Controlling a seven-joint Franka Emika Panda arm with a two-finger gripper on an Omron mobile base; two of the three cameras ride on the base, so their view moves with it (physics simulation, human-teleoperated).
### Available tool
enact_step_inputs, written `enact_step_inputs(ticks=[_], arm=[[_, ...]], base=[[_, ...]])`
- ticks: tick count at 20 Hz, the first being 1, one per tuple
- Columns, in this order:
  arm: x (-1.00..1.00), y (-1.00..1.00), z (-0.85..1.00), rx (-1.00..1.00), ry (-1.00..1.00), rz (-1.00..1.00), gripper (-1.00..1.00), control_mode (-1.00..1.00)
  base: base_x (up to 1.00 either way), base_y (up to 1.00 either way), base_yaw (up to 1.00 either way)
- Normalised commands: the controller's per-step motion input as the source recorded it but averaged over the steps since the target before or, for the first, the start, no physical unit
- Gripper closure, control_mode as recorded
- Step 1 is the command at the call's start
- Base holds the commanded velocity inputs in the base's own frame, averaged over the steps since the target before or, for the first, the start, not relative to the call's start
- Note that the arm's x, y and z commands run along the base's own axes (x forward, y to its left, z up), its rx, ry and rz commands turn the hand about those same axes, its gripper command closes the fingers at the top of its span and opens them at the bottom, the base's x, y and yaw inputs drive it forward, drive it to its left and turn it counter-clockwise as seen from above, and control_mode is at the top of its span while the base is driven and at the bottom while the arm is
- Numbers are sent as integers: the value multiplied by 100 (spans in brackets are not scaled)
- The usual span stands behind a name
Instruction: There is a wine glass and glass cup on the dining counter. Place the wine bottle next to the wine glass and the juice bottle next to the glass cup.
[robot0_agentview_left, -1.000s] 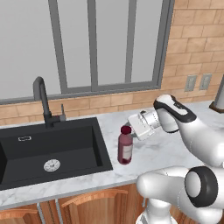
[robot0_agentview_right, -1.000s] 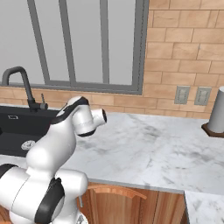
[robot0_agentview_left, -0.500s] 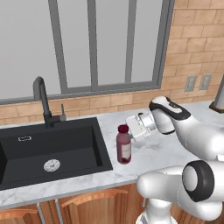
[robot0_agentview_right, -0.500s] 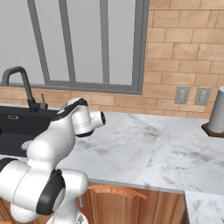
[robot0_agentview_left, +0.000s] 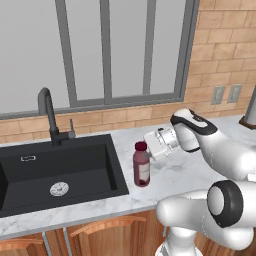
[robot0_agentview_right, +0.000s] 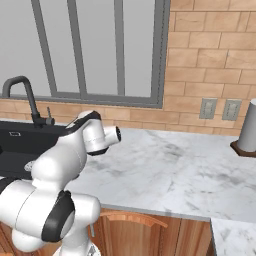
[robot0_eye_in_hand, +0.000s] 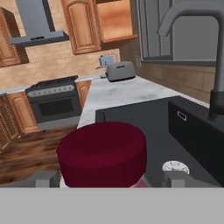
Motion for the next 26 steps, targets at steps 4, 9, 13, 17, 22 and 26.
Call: enact_step_inputs(ticks=[4,9,13,17,22,26], arm=[[-22,0,31,0,0,0,100,-100],[-39,0,45,0,0,-4,100,-100],[-39,1,32,-1,0,-5,100,-100],[-44,3,24,-1,-4,-11,100,-100],[-45,2,26,0,-5,-17,100,-100],[-47,0,32,0,-10,-7,100,-100]], base=[[0,0,0],[0,0,0],[0,0,0],[0,0,0],[0,0,0],[0,0,0]])
